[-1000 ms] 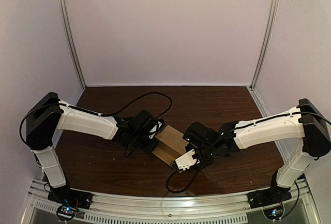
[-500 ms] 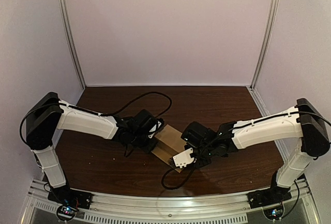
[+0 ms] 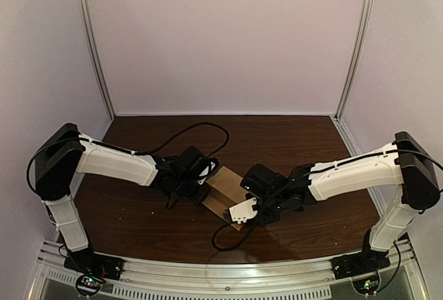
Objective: Fold the paper box
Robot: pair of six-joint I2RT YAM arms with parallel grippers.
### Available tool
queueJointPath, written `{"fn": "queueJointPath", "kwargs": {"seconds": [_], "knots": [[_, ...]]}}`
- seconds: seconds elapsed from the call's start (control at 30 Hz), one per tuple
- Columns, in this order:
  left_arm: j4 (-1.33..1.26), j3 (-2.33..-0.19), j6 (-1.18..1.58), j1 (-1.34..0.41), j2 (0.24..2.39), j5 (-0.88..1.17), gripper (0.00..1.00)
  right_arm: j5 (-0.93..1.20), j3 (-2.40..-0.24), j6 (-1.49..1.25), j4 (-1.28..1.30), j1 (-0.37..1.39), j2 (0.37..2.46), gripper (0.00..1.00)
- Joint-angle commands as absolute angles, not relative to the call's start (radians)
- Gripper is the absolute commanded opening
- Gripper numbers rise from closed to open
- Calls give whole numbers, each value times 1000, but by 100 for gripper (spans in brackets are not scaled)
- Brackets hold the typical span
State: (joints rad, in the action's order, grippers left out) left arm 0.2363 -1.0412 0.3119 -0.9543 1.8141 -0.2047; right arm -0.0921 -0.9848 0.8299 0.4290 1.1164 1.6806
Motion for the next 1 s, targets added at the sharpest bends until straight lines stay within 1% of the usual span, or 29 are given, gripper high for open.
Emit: {"fn": "queueJointPath", "kwargs": {"seconds": [0.0, 0.13, 0.37, 0.63, 0.97], "knots": [[212, -1055, 310, -962, 1833, -155, 0, 16, -929, 760, 543, 1132, 1796, 44], [213, -1054, 313, -961, 1829, -151, 0, 12, -935, 734, 540, 1136, 1796, 44], [219, -1055, 320, -962, 1820, -143, 0, -21, -958, 703, 548, 1145, 1831, 39], [265, -1080, 320, -961, 1820, -142, 0, -16, -947, 738, 562, 1145, 1826, 40], [377, -1168, 321, -961, 1852, -123, 0, -8, -945, 759, 557, 1148, 1835, 40]]}}
